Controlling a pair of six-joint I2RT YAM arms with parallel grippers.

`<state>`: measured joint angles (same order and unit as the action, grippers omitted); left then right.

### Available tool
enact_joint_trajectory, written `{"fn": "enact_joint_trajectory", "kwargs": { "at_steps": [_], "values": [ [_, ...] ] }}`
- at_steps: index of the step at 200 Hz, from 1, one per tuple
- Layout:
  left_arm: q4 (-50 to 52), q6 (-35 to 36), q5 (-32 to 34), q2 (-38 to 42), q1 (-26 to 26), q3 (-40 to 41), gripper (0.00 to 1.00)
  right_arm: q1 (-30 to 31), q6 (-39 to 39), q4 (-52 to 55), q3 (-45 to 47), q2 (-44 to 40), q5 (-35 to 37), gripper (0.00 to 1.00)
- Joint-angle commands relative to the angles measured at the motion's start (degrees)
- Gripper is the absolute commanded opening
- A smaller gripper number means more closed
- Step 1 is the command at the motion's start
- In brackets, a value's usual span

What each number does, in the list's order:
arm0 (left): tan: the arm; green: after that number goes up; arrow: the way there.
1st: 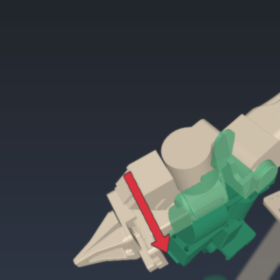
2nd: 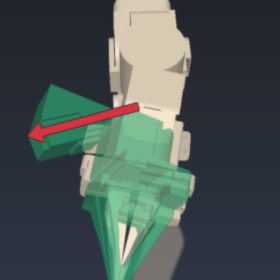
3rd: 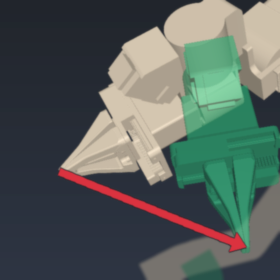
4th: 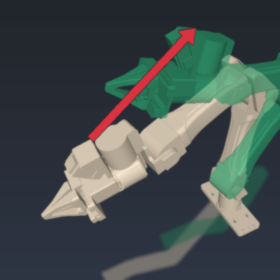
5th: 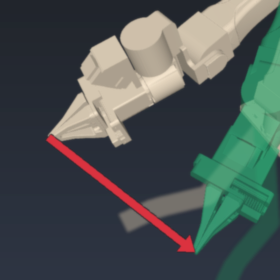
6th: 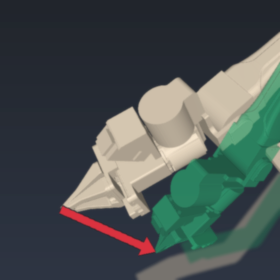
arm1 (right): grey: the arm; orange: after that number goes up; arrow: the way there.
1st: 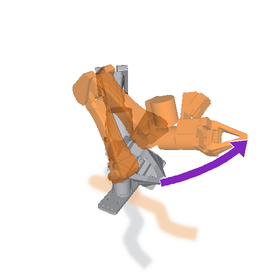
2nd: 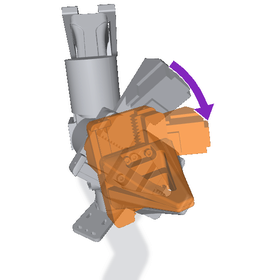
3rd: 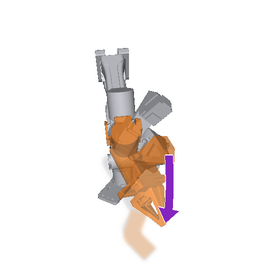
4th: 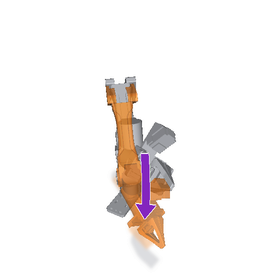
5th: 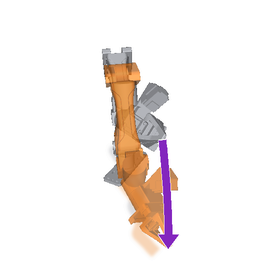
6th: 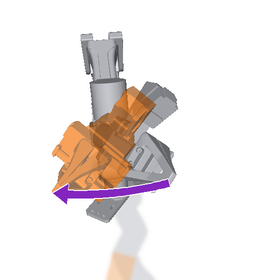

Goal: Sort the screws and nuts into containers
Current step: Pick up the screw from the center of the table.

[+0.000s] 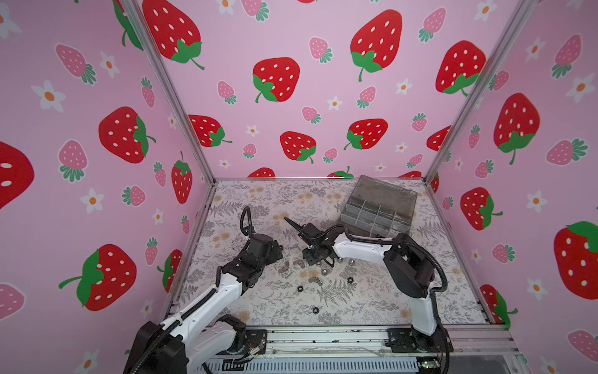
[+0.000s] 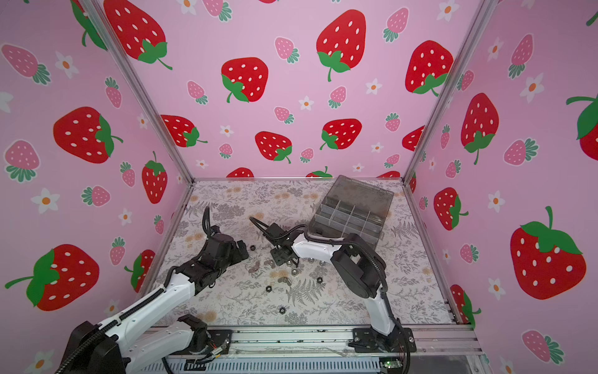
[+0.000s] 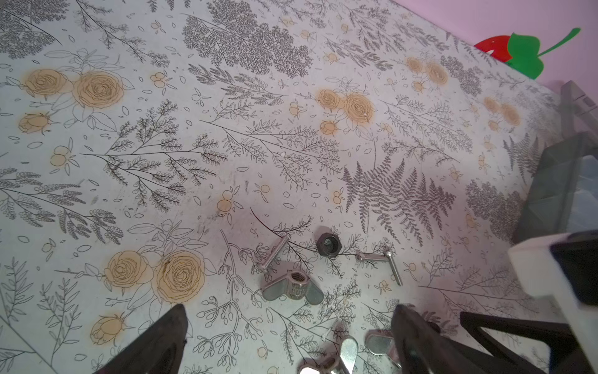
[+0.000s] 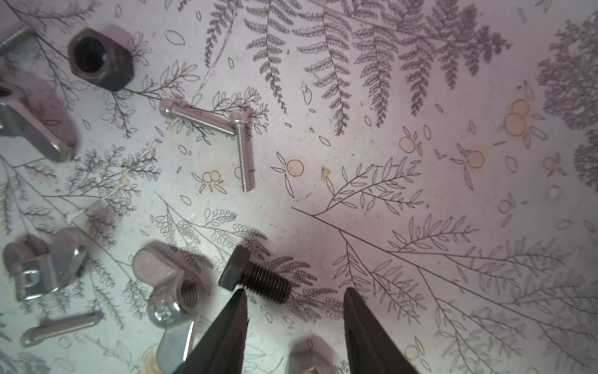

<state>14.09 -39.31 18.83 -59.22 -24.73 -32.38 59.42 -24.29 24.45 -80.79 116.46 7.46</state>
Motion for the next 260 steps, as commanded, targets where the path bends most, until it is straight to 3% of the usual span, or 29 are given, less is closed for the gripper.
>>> {"fn": "enact_joint_trajectory", "kwargs": {
  "at_steps": [1, 68, 110, 198, 227, 260],
  "values": [
    [0.5, -1.4, 0.3, 0.7, 0.3, 0.4, 0.99, 0.5, 0.5, 1.8, -1.8, 1.9, 0.8, 0.51],
    [0.3, -1.4, 0.0, 1.0, 0.5, 0.5, 0.99, 0.5, 2.1, 4.6, -7.9, 6.9, 4.4, 0.56],
    [0.4, -1.0, -0.3, 0.7, 0.6, -0.1, 0.99, 0.3, 3.0, 5.6, -10.6, 9.2, 4.1, 0.52],
    [1.0, -1.4, 0.2, 2.5, 0.8, 1.0, 0.99, 0.3, 0.9, 5.0, -8.5, 9.4, 0.3, 0.07],
    [1.2, -1.5, 0.2, 2.8, 0.7, 1.2, 0.99, 0.3, 0.2, 4.6, -7.3, 7.9, 0.4, 0.0],
    [1.3, -1.5, 0.2, 2.9, 0.8, 1.3, 0.99, 0.2, -0.2, 3.8, -6.4, 5.8, 0.2, 0.0]
  ]
}}
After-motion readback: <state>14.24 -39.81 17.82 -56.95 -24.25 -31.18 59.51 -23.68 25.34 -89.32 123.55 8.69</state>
